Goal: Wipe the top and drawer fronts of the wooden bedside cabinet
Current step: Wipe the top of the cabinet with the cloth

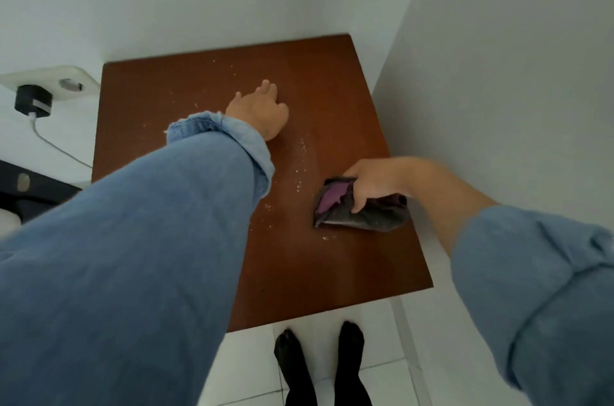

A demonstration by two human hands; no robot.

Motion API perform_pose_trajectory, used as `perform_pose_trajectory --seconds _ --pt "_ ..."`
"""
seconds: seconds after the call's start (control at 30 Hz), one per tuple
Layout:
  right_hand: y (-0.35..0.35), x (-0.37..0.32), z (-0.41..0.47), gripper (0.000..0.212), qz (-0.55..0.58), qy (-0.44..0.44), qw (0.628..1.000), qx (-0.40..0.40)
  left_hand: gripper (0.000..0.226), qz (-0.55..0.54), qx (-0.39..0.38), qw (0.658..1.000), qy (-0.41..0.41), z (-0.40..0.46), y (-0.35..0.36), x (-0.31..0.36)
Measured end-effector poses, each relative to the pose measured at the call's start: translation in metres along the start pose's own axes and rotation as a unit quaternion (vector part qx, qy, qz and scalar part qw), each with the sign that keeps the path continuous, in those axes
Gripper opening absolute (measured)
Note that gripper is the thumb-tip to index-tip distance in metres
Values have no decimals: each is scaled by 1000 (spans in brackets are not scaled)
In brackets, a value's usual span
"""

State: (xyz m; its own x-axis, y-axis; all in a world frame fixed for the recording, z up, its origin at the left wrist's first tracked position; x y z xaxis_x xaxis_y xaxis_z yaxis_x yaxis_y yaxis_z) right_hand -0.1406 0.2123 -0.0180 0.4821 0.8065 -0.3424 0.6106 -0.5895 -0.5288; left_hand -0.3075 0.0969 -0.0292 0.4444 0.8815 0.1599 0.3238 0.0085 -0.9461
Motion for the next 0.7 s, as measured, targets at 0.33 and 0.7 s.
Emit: perform_pose_trajectory --seconds 0.33,0.7 --pt "-116 -83 92 32 174 -108 942 267 70 11 -31 998 -53 -26 19 -59" --pt "-172 -132 201 29 -73 -147 872 462 78 32 -26 998 -41 -21 29 -67"
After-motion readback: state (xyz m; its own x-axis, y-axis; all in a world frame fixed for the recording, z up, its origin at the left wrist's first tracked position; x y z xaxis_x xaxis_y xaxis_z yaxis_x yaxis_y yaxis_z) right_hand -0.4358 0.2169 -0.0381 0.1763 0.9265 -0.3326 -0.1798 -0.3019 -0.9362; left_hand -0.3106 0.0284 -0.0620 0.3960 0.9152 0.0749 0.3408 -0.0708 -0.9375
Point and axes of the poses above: each hand's wrist, its own z-axis towards the middle knuckle, its own y-axis out of the palm, x = y × z, the point moved 5 cm from there along z, towards the middle knuckle, and after that the axes turned 10 degrees about x, right-handed, at the moved point
